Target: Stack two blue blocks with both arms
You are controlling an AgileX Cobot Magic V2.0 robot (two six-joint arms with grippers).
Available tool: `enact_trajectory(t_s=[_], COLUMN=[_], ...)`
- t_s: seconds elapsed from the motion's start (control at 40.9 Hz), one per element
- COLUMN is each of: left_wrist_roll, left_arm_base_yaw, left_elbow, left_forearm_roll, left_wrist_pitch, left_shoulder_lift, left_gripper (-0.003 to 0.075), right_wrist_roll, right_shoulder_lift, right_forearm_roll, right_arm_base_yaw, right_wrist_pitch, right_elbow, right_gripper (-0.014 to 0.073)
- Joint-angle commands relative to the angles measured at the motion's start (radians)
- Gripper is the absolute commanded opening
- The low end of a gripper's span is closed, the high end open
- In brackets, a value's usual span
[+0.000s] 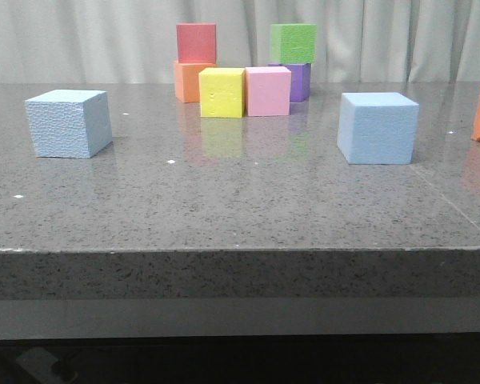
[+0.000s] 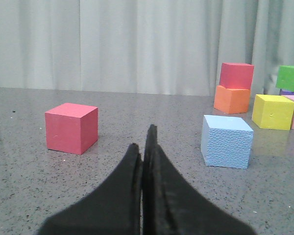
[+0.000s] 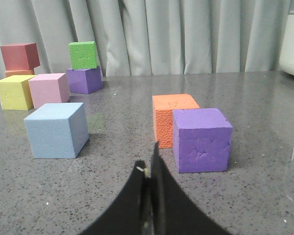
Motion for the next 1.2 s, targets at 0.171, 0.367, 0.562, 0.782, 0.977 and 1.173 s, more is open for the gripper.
enact_trajectory(t_s=[0.171, 0.367, 0.562, 0.782, 0.977, 1.173], left_wrist_roll=[-0.009, -0.009, -0.007, -0.007, -0.007, -0.007], left_arm_base_yaw=[0.002, 0.002, 0.002, 0.002, 0.002, 0.002], left_elbow=[0.001, 0.001, 0.001, 0.001, -0.003, -0.139], left_forearm_roll=[-0.002, -0.002, -0.001, -0.001, -0.001, -0.026], left_wrist_pitch=[-0.083, -0.083, -0.083, -0.109, -0.112, -0.035], left_shoulder_lift=[-0.018, -0.018, -0.018, -0.018, -0.018, -0.016], left_gripper=[-0.0020, -0.0020, -0.0020, -0.0020, -0.0020, -0.0020], right_wrist_roll=[-0.005, -0.005, -0.005, -0.005, -0.006, -0.006], right_shoulder_lift=[-0.018, -0.018, -0.018, -0.018, -0.018, -0.018], right_forearm_roll=[-0.012, -0.012, -0.012, -0.012, -0.012, -0.012], right_arm_base_yaw=[-0.004, -0.004, -0.004, -0.004, -0.004, -0.004], right_wrist_pitch=[-0.083, -0.083, -0.083, -0.084, -0.105, -0.075], right_elbow=[-0.005, -0.005, -0.005, -0.005, -0.005, -0.093], right_gripper=[-0.0120, -0.0120, -0.0120, -0.0120, -0.0120, -0.0120])
